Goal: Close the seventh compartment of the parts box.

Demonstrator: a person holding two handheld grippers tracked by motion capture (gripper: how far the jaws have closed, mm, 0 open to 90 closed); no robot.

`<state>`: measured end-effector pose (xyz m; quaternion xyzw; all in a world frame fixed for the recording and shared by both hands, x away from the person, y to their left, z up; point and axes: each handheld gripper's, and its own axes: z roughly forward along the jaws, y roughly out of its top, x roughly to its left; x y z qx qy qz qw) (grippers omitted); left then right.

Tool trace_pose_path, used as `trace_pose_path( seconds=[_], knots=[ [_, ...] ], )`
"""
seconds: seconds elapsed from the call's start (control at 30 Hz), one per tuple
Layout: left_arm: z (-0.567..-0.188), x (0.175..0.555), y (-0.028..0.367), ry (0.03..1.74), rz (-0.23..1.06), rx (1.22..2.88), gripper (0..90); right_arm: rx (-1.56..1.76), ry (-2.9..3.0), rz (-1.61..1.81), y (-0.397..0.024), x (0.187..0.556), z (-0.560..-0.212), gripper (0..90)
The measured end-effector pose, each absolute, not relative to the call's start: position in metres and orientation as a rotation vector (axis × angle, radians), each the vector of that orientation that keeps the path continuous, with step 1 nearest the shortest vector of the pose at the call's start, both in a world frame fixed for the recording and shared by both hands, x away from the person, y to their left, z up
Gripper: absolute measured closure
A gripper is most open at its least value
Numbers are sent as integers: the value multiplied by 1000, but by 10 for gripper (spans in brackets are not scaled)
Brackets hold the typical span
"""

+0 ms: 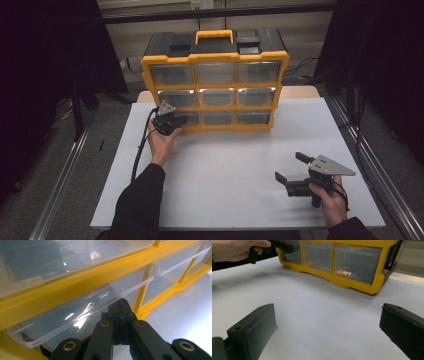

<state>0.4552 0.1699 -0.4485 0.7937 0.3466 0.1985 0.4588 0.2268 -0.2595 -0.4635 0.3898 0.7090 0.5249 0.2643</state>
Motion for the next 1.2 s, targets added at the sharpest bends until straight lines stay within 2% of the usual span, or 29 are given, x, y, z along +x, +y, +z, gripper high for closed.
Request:
trace_pose_path(
  seconds=[0.23,0.47,0.73,0.97,1.07,1.13,1.2],
  knots=[
    [-453,451,169,857,470,1970,797,1051,1913,1414,-260,225,-463,4],
    [-454,444,166,848,454,1984,624,1047,1914,1412,-259,224,-462,4],
    [-448,440,166,854,462,1966,362,1043,1921,1407,-257,223,-462,4],
    [-448,434,167,933,505,1928,141,1038,1918,1401,-256,223,-461,4],
    [-447,430,171,955,520,1910,113,1043,1919,1402,-256,223,-461,4],
    [-447,428,174,965,520,1905,59,1039,1918,1401,-257,223,-461,4],
    [-448,427,177,951,498,1886,56,1039,1919,1401,-257,223,-462,4]
  ],
)
